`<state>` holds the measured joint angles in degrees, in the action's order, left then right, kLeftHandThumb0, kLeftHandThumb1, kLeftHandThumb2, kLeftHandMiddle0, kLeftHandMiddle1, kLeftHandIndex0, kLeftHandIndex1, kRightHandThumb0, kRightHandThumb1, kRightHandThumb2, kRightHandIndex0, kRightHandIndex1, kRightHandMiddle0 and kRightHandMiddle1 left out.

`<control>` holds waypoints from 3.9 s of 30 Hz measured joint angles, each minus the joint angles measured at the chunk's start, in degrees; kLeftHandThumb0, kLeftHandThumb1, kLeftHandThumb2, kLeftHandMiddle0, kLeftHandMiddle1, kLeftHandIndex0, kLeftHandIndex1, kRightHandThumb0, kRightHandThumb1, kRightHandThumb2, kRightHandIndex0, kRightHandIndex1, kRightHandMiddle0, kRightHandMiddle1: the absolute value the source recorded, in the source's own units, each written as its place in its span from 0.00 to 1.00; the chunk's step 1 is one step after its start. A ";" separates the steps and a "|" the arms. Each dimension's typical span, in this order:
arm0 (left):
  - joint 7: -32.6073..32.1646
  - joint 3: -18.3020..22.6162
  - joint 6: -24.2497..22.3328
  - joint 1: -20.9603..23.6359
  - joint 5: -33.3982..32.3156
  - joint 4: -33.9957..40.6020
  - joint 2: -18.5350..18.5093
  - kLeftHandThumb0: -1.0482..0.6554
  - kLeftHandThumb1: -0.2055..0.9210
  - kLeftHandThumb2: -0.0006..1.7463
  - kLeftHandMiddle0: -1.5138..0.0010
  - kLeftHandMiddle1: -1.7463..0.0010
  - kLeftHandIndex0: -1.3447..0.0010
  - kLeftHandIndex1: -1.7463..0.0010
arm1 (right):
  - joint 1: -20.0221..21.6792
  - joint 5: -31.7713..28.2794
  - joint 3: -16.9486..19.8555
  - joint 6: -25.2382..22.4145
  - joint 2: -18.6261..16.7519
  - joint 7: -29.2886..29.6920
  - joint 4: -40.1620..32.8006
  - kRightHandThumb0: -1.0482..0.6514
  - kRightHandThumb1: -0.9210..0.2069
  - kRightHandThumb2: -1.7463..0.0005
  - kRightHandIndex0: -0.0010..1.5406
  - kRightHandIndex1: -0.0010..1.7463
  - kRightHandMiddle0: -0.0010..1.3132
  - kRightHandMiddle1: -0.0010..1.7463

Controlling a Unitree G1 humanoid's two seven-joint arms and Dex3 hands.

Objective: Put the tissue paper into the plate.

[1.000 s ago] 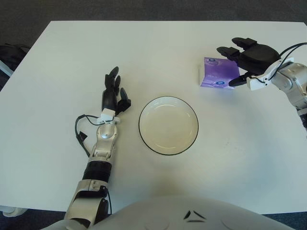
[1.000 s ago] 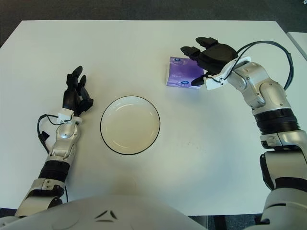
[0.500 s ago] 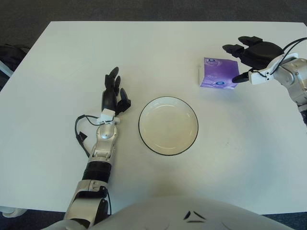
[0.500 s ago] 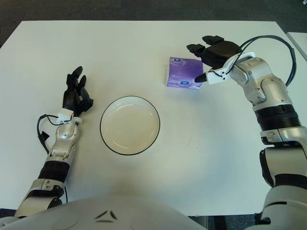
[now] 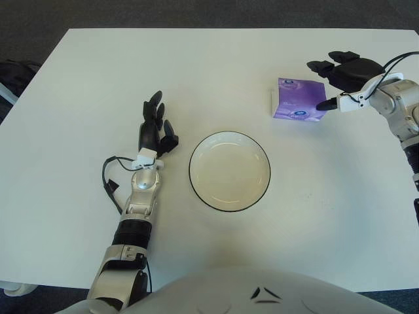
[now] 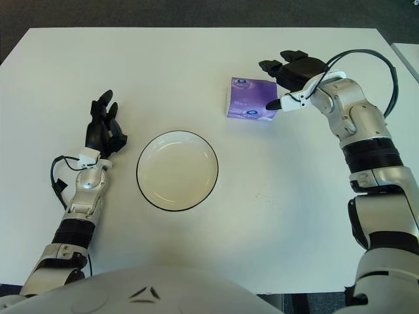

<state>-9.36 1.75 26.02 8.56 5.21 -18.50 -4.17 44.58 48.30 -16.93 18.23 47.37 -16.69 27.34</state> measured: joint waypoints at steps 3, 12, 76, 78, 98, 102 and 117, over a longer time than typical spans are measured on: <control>0.01 -0.02 -0.01 0.00 0.01 0.01 -0.04 0.17 1.00 0.57 0.80 1.00 1.00 0.66 | 1.12 0.37 -0.86 0.02 -1.19 3.13 4.04 0.00 0.00 0.70 0.00 0.00 0.00 0.00; -0.01 -0.07 -0.11 -0.09 0.07 0.35 -0.08 0.17 1.00 0.57 0.79 0.99 1.00 0.66 | 1.99 0.28 -2.24 1.40 -2.47 7.85 9.47 0.00 0.00 0.71 0.00 0.00 0.00 0.00; -0.04 -0.13 -0.92 -0.19 0.13 0.46 -0.01 0.16 1.00 0.56 0.80 1.00 1.00 0.67 | 1.30 -2.23 -3.17 11.71 -1.76 9.98 5.71 0.00 0.00 0.73 0.00 0.00 0.00 0.00; -0.04 -0.14 -0.93 -0.19 0.13 0.46 -0.01 0.16 1.00 0.56 0.80 1.00 1.00 0.67 | 1.28 -2.23 -3.16 12.10 -1.70 9.95 5.49 0.00 0.00 0.73 0.00 0.00 0.00 0.00; -0.67 -0.28 -1.09 -0.18 0.83 0.46 0.01 0.16 1.00 0.57 0.81 1.00 1.00 0.69 | 0.23 -2.18 -3.47 14.18 -1.73 9.00 5.10 0.00 0.00 0.75 0.00 0.00 0.00 0.00; -0.67 -0.28 -1.09 -0.18 0.83 0.45 0.01 0.16 1.00 0.57 0.81 1.00 1.00 0.69 | 0.23 -2.12 -3.82 14.18 -1.77 8.83 5.11 0.00 0.00 0.75 0.00 0.00 0.00 0.00; -0.65 -0.27 -1.01 -0.14 0.70 0.38 0.02 0.17 1.00 0.57 0.81 1.00 1.00 0.68 | 0.23 -1.48 -5.43 12.99 -2.94 8.96 6.68 0.00 0.00 0.74 0.00 0.00 0.00 0.00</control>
<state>-10.02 1.48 25.01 8.42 5.91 -18.11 -4.15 44.81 46.82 -22.35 31.23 44.44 -7.73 34.02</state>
